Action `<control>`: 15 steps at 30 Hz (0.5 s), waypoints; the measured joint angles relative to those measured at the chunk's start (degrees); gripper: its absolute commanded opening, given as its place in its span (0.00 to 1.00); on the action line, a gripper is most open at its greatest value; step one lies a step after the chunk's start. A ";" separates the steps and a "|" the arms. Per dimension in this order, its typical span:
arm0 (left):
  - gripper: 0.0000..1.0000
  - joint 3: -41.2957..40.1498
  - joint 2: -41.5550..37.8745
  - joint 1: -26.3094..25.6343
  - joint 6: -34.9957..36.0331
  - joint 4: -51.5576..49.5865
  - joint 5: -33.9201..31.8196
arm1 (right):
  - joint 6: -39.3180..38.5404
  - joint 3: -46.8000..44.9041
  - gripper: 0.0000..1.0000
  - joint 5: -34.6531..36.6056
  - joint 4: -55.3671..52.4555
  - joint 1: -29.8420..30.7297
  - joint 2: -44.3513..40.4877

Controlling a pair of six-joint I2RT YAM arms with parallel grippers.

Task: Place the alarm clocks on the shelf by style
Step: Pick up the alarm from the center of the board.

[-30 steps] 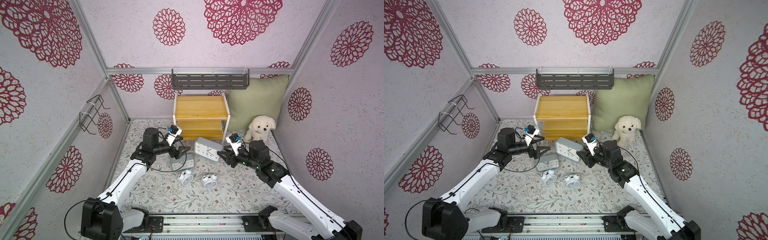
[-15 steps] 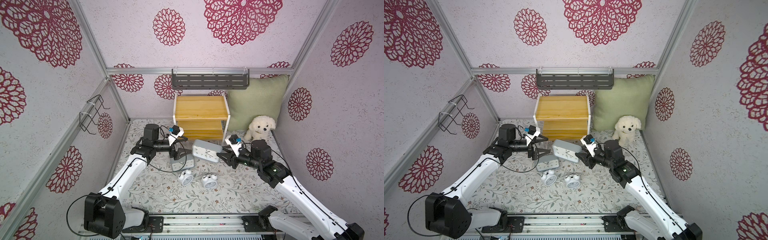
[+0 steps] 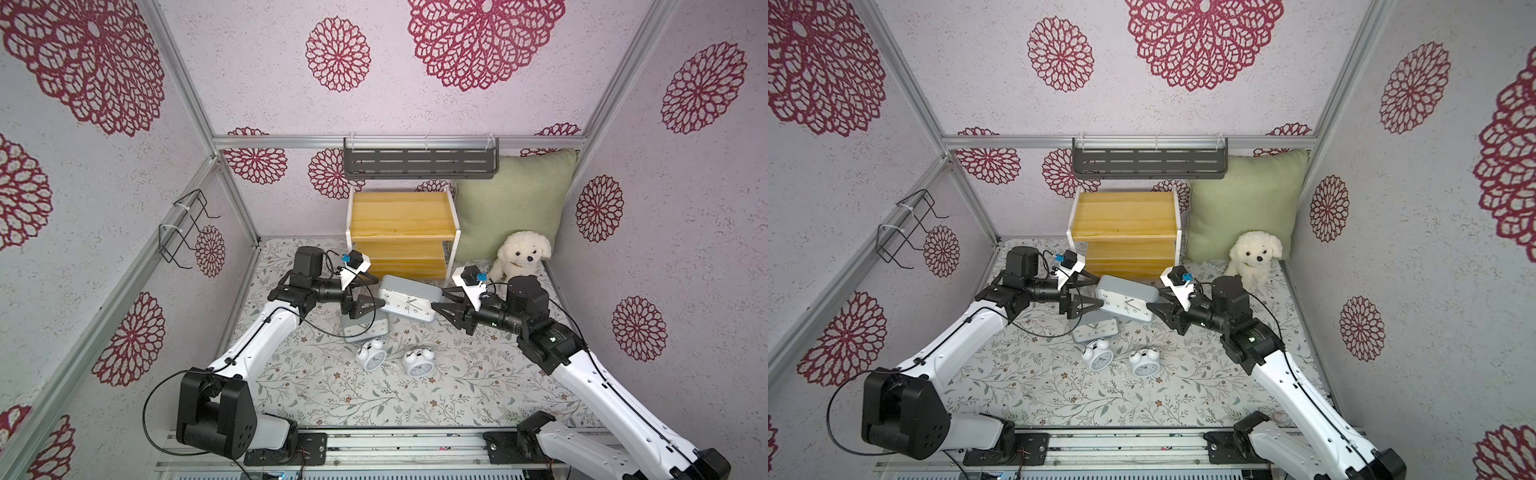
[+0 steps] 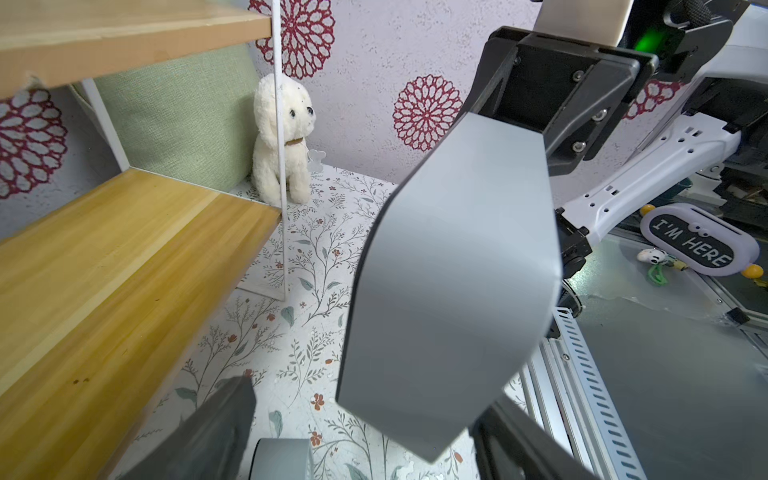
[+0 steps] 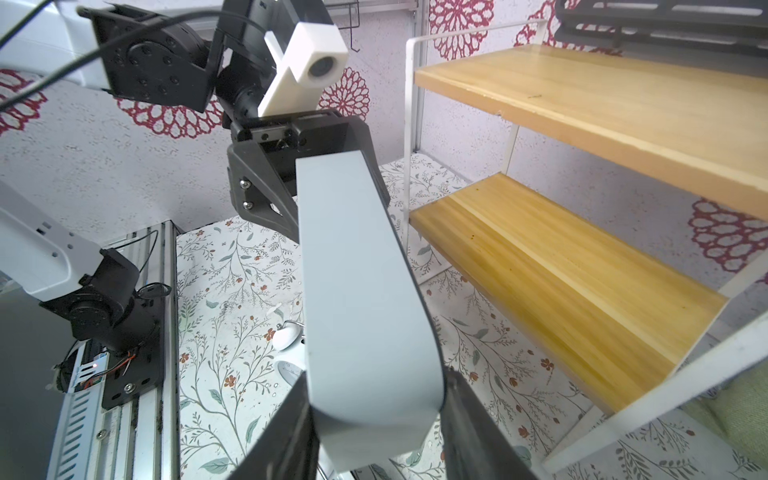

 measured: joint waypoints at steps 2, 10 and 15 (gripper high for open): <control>0.83 0.20 0.33 -0.04 0.09 0.00 0.90 | 0.00 0.15 0.10 -0.55 0.17 -0.17 0.26; 0.82 0.28 0.52 -0.52 2.03 -0.17 3.98 | 0.02 0.20 0.10 -1.62 1.09 -0.59 1.60; 0.71 0.35 0.52 -0.81 3.06 -1.14 4.83 | 0.04 0.20 0.11 -2.08 1.64 -0.66 1.90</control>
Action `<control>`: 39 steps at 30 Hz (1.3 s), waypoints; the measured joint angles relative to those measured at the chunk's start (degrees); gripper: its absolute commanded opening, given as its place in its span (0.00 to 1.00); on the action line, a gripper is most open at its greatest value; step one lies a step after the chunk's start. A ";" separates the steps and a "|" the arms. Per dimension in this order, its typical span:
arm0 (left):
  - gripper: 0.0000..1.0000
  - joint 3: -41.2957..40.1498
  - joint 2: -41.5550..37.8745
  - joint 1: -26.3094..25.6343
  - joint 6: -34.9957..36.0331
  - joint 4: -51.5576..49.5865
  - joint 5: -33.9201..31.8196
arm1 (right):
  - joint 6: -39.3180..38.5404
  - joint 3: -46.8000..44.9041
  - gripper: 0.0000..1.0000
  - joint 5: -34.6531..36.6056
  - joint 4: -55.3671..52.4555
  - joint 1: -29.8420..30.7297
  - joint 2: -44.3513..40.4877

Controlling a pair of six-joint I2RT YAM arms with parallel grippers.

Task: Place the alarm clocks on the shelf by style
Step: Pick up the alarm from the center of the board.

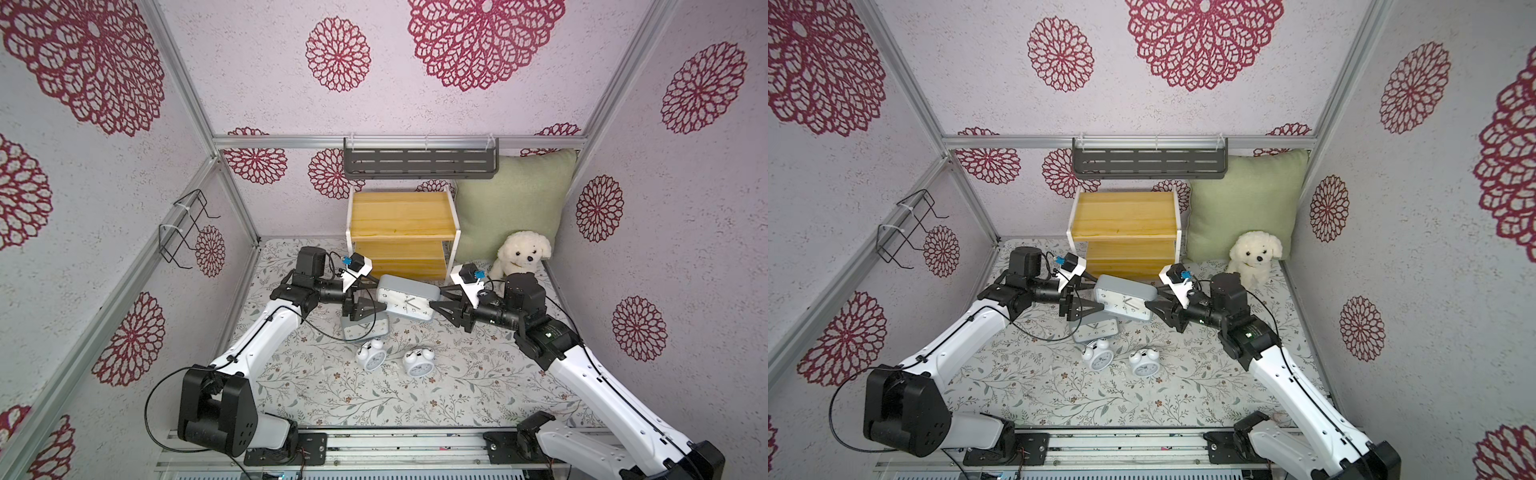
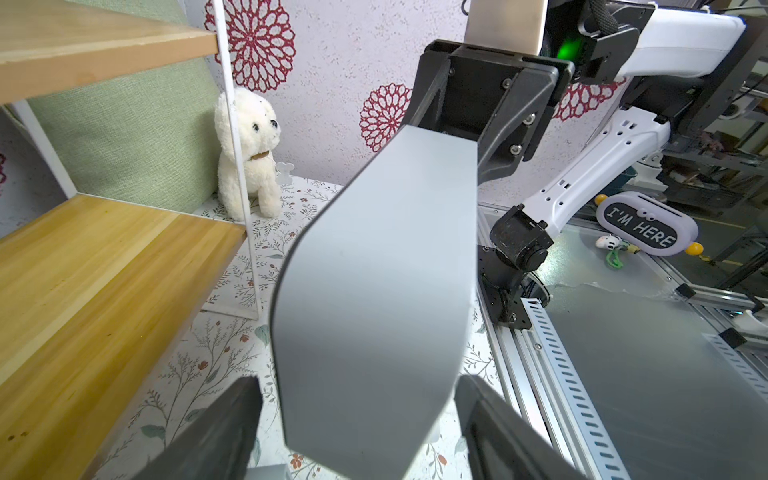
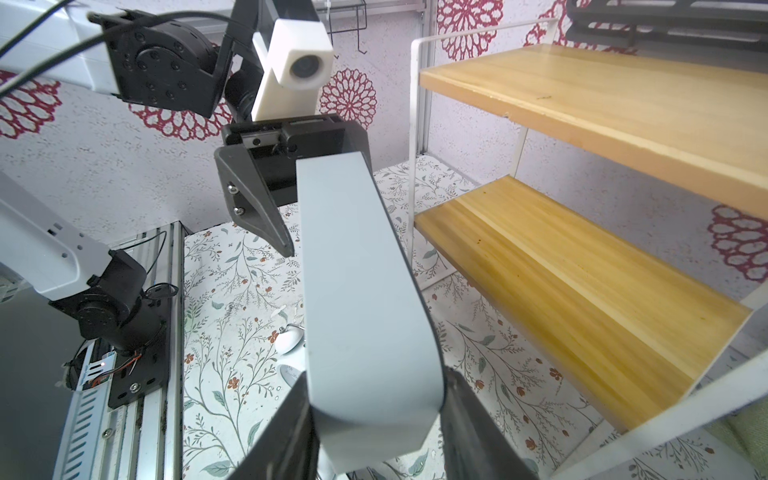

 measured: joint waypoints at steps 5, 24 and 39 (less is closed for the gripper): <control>0.32 0.79 0.42 -0.11 1.33 -1.31 0.83 | 0.42 0.02 0.11 -1.60 0.79 -0.31 0.28; 0.00 -1.05 -6.36 -0.28 -4.87 1.22 -4.52 | 1.92 0.42 0.45 -2.86 4.76 -0.94 0.26; 0.00 -3.80 -14.71 -1.03 -12.81 -3.58 -25.33 | 3.48 -0.61 0.95 9.53 8.09 -2.12 -2.38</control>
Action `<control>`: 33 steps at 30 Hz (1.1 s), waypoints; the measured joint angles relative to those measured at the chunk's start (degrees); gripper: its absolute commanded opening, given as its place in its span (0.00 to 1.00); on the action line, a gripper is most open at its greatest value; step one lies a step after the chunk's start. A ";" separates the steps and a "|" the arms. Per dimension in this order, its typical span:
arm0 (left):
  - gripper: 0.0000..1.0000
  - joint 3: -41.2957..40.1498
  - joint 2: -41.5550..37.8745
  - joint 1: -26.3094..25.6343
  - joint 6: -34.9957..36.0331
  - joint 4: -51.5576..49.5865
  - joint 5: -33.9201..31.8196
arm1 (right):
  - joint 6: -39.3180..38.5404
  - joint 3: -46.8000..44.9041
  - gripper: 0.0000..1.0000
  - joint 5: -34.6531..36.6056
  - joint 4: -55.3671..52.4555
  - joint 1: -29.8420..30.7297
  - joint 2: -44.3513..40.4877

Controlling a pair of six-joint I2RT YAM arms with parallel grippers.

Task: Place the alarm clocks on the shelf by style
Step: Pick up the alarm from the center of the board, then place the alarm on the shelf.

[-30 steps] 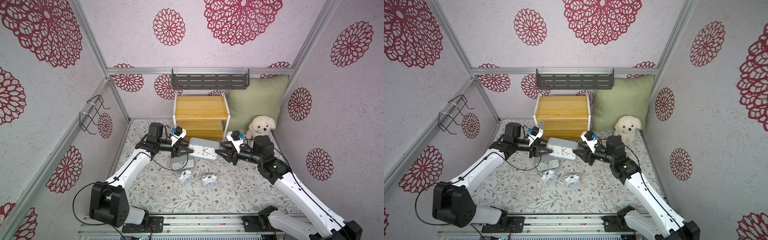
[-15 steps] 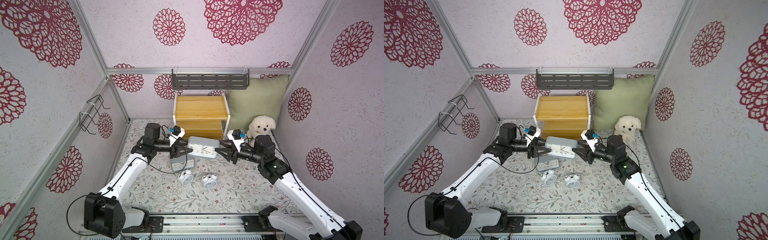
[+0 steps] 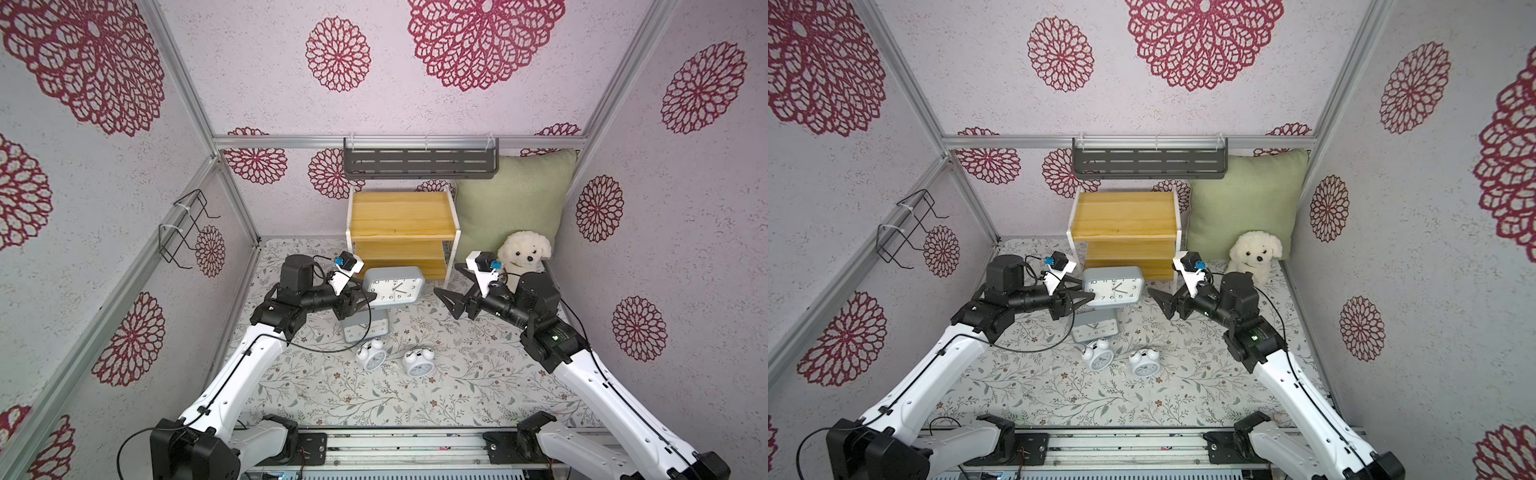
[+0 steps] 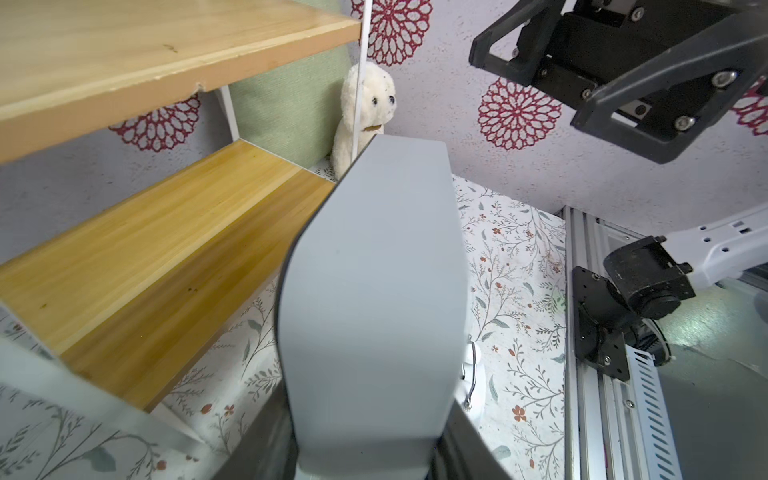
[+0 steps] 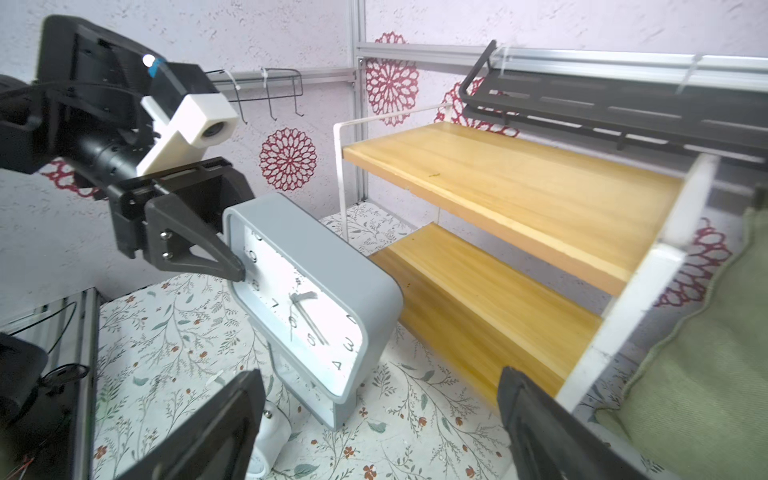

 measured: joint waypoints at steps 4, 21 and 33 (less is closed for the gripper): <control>0.00 0.87 -1.77 0.00 -0.87 -4.96 -3.15 | 0.00 -0.66 0.95 1.88 0.28 -0.55 -0.33; 0.00 19.43 -2.78 -0.02 -1.92 -40.06 -30.93 | 1.03 -2.82 0.94 10.40 1.55 -2.56 1.75; 0.00 22.51 -3.78 3.82 -5.14 -44.57 -42.45 | 3.41 -3.93 0.90 15.08 5.70 -4.72 6.36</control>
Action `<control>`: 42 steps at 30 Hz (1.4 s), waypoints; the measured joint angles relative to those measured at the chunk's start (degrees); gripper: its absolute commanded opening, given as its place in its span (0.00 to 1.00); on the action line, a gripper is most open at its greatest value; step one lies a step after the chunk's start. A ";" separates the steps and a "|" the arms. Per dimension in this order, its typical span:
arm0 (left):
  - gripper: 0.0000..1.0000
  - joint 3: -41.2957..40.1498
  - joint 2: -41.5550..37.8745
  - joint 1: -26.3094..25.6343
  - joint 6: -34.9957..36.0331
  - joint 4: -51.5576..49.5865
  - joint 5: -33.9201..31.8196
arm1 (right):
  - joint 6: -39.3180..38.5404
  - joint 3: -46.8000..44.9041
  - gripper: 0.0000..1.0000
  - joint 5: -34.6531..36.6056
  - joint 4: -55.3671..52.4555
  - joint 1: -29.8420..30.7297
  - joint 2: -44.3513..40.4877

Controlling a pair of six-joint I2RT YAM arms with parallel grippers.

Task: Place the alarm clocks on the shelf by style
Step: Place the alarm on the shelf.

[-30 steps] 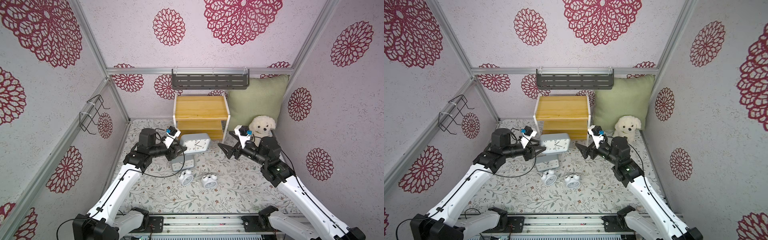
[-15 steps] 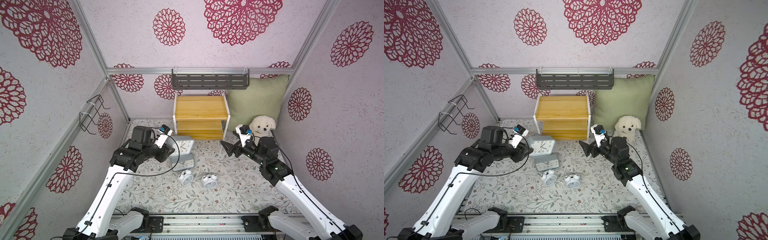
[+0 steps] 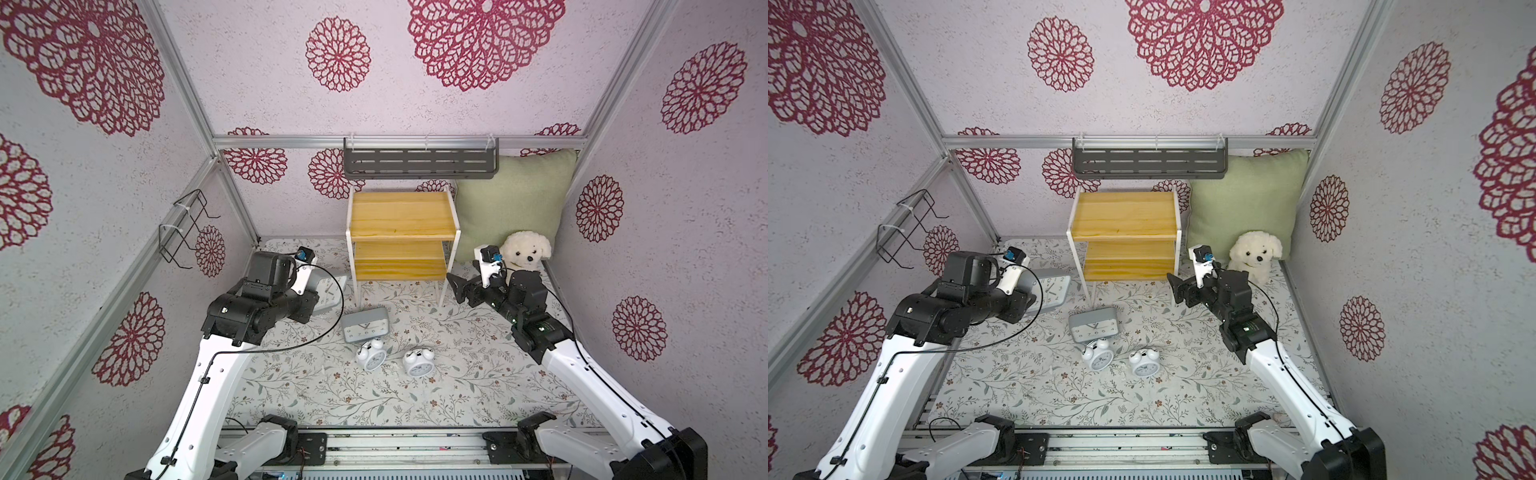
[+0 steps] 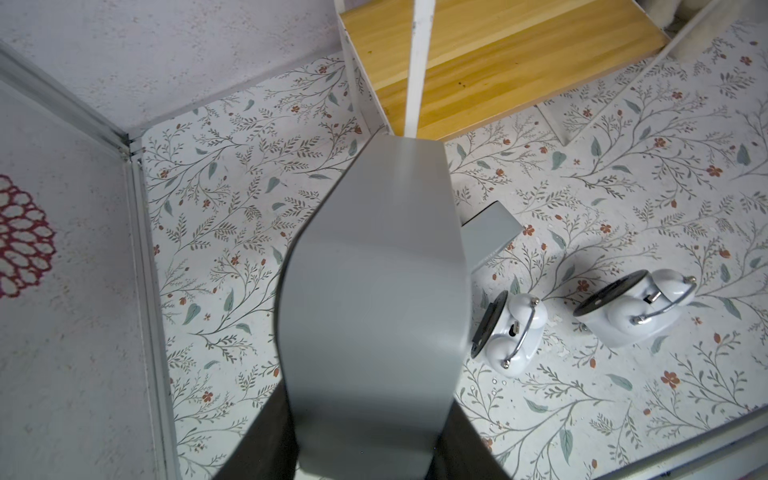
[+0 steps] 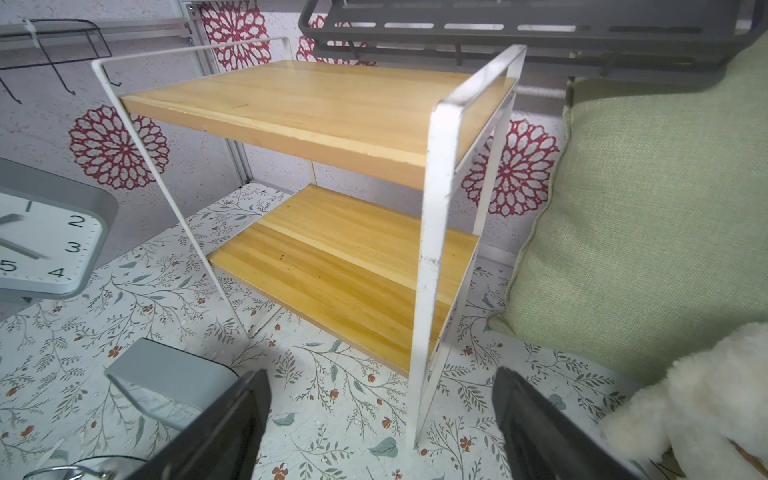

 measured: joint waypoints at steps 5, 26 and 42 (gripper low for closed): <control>0.00 -1.51 -1.53 5.88 -1.33 4.13 0.20 | 1.16 -0.48 0.90 0.61 3.58 -1.20 1.60; 0.00 -18.88 9.38 24.22 -13.77 53.18 37.27 | 2.56 -0.04 0.71 -0.79 16.96 -3.13 12.55; 0.00 -19.69 18.71 23.02 -1.88 61.70 47.19 | 2.12 2.43 0.52 -1.18 21.53 -3.23 17.38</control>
